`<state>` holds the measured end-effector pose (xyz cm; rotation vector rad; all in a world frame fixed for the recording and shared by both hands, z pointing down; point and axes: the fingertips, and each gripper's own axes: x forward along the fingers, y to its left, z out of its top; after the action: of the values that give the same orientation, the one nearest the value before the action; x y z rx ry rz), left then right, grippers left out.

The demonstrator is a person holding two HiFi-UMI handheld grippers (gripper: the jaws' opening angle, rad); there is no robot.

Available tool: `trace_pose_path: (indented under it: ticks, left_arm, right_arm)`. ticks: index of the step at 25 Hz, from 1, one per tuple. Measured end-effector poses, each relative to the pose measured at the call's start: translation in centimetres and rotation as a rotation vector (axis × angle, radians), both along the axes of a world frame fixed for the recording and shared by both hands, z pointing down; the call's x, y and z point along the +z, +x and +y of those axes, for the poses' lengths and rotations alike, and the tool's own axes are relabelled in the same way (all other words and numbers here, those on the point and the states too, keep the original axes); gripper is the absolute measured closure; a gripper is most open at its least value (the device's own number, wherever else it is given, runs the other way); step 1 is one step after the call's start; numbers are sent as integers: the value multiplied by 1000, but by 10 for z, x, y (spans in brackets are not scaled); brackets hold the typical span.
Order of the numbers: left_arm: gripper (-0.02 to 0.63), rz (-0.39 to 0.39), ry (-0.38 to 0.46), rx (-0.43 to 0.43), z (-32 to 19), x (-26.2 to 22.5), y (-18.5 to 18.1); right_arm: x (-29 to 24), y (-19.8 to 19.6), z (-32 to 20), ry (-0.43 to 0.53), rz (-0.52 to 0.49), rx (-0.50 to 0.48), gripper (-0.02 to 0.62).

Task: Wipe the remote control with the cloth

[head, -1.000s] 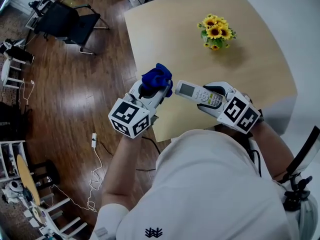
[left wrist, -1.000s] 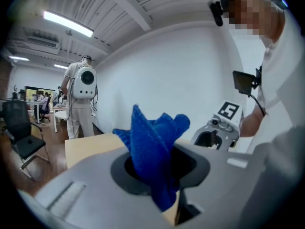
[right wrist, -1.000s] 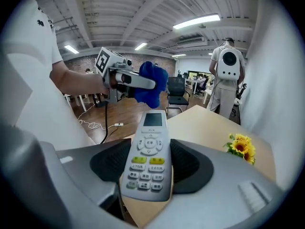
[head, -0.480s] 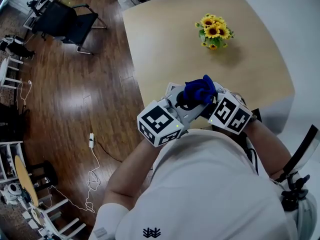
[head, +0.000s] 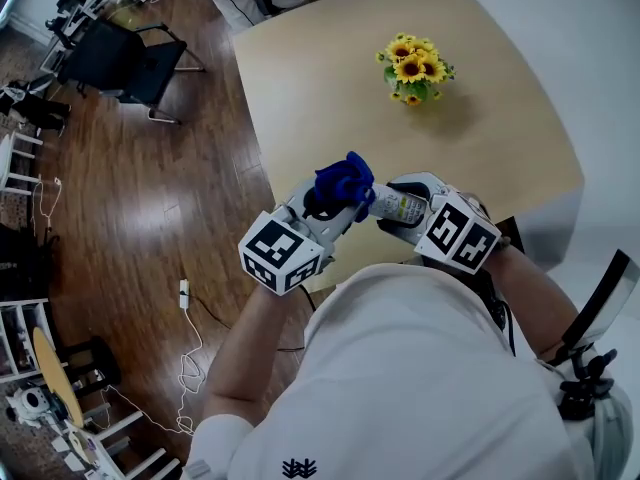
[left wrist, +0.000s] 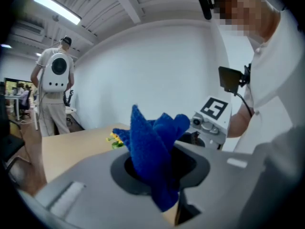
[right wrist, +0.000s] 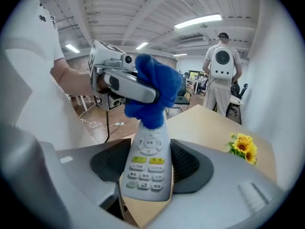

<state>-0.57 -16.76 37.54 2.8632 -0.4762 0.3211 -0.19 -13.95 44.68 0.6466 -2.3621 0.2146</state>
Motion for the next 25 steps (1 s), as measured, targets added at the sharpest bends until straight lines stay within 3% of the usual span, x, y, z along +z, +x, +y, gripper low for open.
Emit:
trace_pose_path:
  ticks: [7, 12, 19, 25]
  left_arm:
    - [497, -20, -5, -202, -45, 8, -62]
    - [497, -13, -12, -274, -43, 12, -94]
    - [497, 19, -57, -310, -15, 3, -109]
    - [497, 19, -91, -383, 0, 8, -129]
  right_arm:
    - [10, 21, -5, -43, -10, 57, 336]
    - [31, 38, -17, -35, -4, 143, 336]
    - [78, 58, -62, -97, -25, 393, 336]
    - [153, 64, -88, -241, -61, 624, 336]
